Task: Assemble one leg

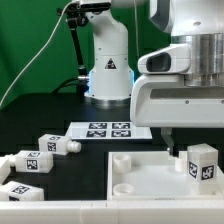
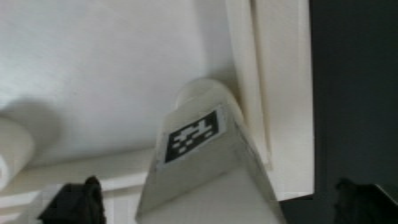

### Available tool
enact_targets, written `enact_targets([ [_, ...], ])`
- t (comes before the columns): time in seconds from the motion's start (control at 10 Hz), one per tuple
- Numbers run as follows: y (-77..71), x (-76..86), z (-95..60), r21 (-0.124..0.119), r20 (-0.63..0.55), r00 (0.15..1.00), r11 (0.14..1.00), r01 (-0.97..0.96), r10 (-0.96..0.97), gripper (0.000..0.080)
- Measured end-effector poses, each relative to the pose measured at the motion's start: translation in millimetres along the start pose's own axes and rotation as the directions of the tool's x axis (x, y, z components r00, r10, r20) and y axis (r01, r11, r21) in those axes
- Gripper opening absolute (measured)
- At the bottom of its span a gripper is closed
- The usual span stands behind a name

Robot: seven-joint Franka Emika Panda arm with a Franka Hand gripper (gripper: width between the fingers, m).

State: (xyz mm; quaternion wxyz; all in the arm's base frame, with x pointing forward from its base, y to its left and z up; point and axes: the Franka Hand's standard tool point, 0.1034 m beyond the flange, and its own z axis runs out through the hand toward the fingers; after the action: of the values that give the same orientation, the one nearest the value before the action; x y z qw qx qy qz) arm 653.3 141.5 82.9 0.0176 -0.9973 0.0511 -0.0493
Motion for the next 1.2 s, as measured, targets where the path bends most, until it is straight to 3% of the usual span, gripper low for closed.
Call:
enact_targets([
  [0.4,3.2,1.8,-0.2,-0.026,-0.004,0.957,0.957,0.289,-0.29,0.0649],
  [0.6,3.3,1.7,0.1,-0.026,-0.004,0.962,0.962,0.272,-0.272,0.0387],
  [0.7,3.2,1.7,0.0,-0.026,-0.005,0.963,0.963,0.269,-0.27,0.0387],
  [0.8,3.2,1.7,0.0,-0.025,-0.005,0.97,0.97,0.243,-0.244,0.0282],
  [1.0,3.3,1.7,0.0,-0.025,-0.005,0.971,0.97,0.241,-0.241,0.0282],
  [1.2,2.4,1.4,0.2,-0.021,-0.008,0.995,0.995,0.099,-0.099,0.0282],
])
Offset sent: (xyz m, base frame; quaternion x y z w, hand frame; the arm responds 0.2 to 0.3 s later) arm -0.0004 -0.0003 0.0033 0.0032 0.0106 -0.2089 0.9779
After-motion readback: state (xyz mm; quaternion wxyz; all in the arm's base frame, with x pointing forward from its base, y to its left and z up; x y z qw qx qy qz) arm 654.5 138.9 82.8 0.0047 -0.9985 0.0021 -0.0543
